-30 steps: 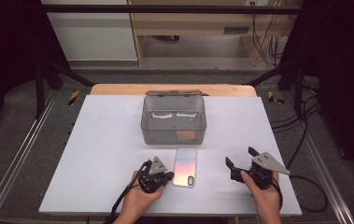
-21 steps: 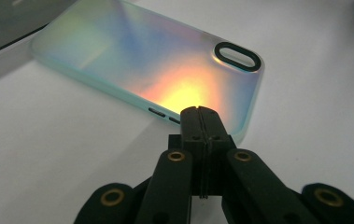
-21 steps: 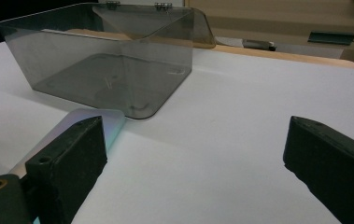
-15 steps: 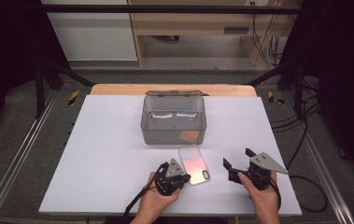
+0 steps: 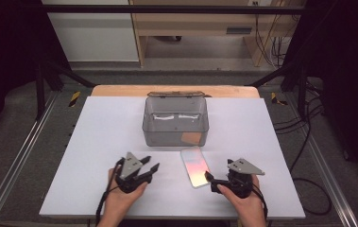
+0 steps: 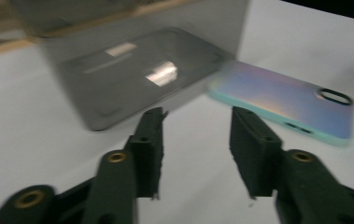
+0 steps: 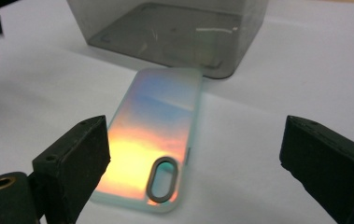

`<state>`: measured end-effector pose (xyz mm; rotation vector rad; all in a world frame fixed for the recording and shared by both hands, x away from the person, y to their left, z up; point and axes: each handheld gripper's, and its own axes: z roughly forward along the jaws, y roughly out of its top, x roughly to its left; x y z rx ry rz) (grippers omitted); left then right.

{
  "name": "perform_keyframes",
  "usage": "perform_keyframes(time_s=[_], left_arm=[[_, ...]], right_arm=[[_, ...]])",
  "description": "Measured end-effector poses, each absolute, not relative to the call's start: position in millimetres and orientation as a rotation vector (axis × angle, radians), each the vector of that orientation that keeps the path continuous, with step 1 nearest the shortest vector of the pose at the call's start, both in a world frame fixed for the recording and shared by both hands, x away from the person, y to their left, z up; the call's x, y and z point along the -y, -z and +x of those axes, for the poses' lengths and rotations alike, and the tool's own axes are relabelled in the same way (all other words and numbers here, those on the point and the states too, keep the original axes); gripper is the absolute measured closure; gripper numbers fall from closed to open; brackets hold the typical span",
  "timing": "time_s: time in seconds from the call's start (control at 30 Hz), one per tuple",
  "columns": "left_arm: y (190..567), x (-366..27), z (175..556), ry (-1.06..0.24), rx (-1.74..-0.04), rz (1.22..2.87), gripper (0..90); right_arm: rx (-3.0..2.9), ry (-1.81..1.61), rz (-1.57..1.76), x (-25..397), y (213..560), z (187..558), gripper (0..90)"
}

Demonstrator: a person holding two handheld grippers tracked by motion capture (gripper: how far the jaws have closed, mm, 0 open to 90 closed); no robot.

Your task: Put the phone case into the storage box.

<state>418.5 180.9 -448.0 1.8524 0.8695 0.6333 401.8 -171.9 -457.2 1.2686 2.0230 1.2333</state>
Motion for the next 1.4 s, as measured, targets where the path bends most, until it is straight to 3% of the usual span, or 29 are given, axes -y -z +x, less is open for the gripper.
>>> perform_keyframes(time_s=[0.17, 0.3, 0.53, 1.03, 1.4], left_arm=[[448, -226, 425, -0.703, -0.990, 1.678, 12.6], [449, -235, 426, -0.721, -1.004, 1.657, 4.9], [451, -238, 424, -0.718, -1.029, 1.615, 5.0], [445, -243, 419, -0.688, -1.042, 1.546, 6.0], [422, -243, 416, -0.666, -1.017, 1.458, 5.7]], right_arm=[[-2.119, -1.143, 1.301, 143, 468, 406, 9.3], [-2.163, -1.088, 1.318, 130, 474, 408, 10.3], [-2.193, -0.961, 1.343, 112, 489, 416, 11.3], [-2.227, -0.920, 1.331, 114, 485, 413, 17.5], [-2.188, -1.080, 1.147, 105, 457, 389, 17.6]])
